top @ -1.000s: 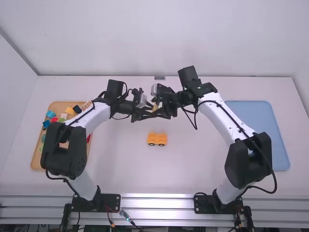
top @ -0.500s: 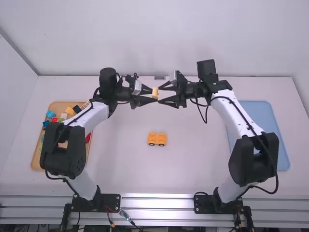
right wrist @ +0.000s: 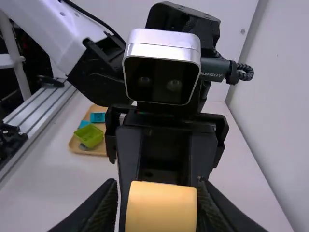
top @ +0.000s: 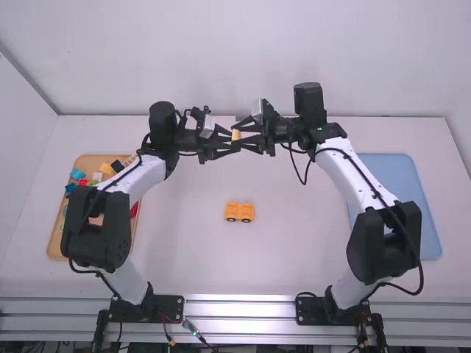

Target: Assemble lego blocks to make yellow taxi

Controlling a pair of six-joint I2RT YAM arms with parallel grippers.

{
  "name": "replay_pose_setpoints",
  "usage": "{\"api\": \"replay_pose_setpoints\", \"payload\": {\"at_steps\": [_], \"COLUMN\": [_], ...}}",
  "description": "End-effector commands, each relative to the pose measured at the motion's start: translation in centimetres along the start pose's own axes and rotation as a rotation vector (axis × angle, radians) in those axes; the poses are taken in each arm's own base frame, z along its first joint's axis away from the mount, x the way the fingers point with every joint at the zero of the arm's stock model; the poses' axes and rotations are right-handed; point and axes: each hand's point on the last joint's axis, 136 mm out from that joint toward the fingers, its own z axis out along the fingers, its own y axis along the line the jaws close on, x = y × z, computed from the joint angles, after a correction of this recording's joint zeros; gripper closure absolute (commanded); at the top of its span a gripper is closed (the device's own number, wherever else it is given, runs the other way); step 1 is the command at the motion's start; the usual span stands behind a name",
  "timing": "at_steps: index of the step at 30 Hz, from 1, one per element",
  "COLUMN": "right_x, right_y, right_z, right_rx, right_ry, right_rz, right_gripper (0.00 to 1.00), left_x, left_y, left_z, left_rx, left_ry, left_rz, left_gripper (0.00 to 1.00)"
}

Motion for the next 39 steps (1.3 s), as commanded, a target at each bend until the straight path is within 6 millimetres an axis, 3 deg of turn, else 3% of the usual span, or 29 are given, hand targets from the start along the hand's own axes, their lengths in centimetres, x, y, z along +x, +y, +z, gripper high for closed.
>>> {"api": "replay_pose_setpoints", "payload": {"at_steps": [1,9,14,16,18,20,21,23,25,27,28,29,31,34,39], "right_x": [-0.6,-0.4,-0.6,-0.7,-0.7,-0.7,-0.7,0.1,2.2,5.2,6.7,6.7,9.8,12.5,17.1], "right_y": [-0.1,-0.5,-0.4,-0.4,-0.4,-0.5,-0.6,-1.5,-4.2,-6.4,-6.7,-6.7,-5.3,-3.7,-0.5], "right_z": [0.2,-0.4,-0.4,-0.4,-0.4,-0.4,-0.4,-0.4,-1.0,-2.4,-3.2,-3.2,-4.0,-5.3,-7.7], "right_rx": [-0.003,0.011,0.005,0.004,0.005,0.008,0.013,0.069,0.241,0.426,0.488,0.488,0.525,0.574,0.730], "right_ry": [-0.004,-0.001,-0.008,-0.011,-0.012,-0.011,-0.008,0.033,0.138,0.274,0.341,0.341,0.478,0.610,0.794], "right_rz": [0.046,0.053,0.048,0.041,0.035,0.033,0.033,0.064,0.194,0.284,0.322,0.322,0.429,0.568,0.863], "right_gripper": [0.60,0.63,0.75,0.78,0.81,0.82,0.82,0.82,0.92,0.95,0.96,0.96,0.97,0.98,1.00], "left_x": [-0.2,-1.0,-1.5,-1.5,-1.4,-1.4,-1.3,-1.1,-0.6,0.7,1.9,1.9,5.7,8.2,10.1], "left_y": [0.4,1.0,1.0,1.0,0.9,0.8,0.8,0.8,0.9,1.3,2.0,2.0,3.7,4.9,6.5], "left_z": [0.2,0.1,0.1,0.1,0.2,0.3,0.3,0.3,0.3,-0.2,-0.3,-0.3,-0.8,-1.9,-3.8], "left_rx": [-0.013,-0.041,-0.041,-0.041,-0.038,-0.035,-0.034,-0.036,-0.039,-0.071,-0.120,-0.120,-0.277,-0.389,-0.531], "left_ry": [0.000,-0.011,-0.019,-0.019,-0.018,-0.018,-0.018,-0.014,-0.004,0.023,0.055,0.055,0.186,0.289,0.379], "left_rz": [0.000,0.029,0.021,0.020,0.016,0.011,0.010,-0.009,-0.039,-0.067,-0.091,-0.091,-0.150,-0.194,-0.226], "left_gripper": [0.98,0.98,0.98,0.95,0.86,0.24,0.01,0.01,0.01,0.01,0.01,0.01,0.01,0.01,0.01]}}
